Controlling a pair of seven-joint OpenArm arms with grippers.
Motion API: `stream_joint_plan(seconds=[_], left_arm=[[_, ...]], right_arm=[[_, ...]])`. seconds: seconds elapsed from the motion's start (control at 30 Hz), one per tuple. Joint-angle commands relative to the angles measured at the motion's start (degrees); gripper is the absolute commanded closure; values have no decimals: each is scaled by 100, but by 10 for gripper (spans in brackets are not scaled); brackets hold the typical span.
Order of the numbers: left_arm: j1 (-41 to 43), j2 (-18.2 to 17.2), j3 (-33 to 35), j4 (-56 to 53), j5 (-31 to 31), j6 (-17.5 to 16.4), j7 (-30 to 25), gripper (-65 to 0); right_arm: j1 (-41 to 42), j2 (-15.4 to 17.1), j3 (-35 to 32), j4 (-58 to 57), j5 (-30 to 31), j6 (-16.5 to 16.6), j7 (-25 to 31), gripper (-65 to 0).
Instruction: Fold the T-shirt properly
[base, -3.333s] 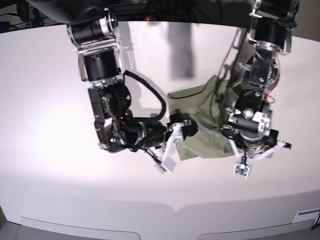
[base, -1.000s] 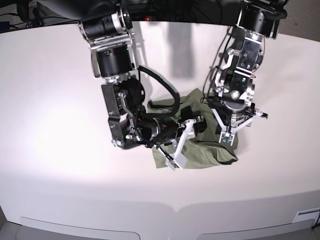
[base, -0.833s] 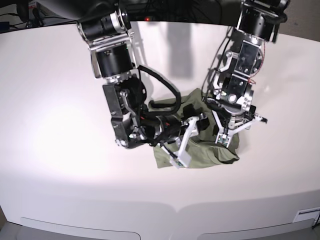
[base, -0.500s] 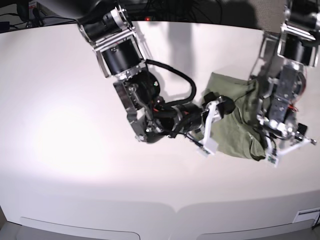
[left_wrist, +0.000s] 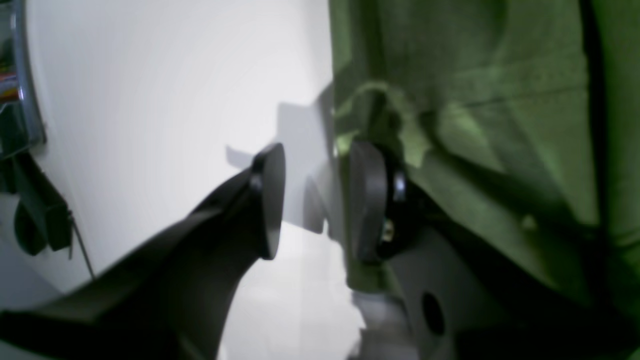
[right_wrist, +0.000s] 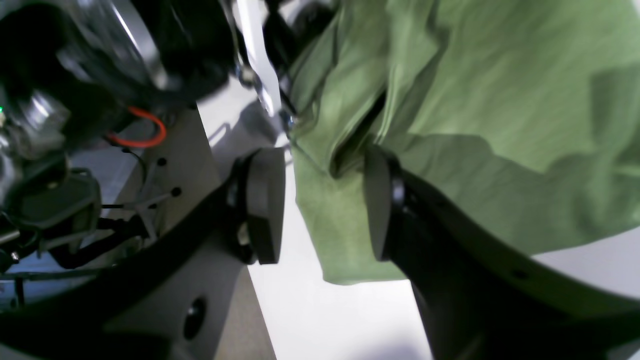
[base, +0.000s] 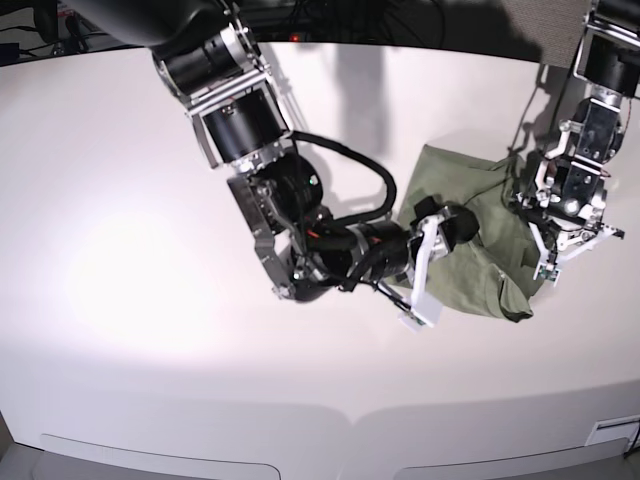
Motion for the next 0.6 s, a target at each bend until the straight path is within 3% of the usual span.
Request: stream_joint_plan(seconds=[0.0, 0.13, 0.3, 0.57], left_arm=[[-66, -15, -31, 57, -48, -28, -15, -215], [-35, 258, -31, 57, -155, -31, 11, -215], [35, 925, -31, 57, -260, -33, 269, -215], [48, 1902, -31, 57, -258, -33, 1226, -215]], right_arm=[[225, -51, 55, 92, 146, 49, 39, -265], [437, -51, 354, 92, 146, 49, -269, -265], [514, -51, 944, 131, 144, 49, -588, -265], [514, -51, 1692, 452, 151, 49, -1176, -265]])
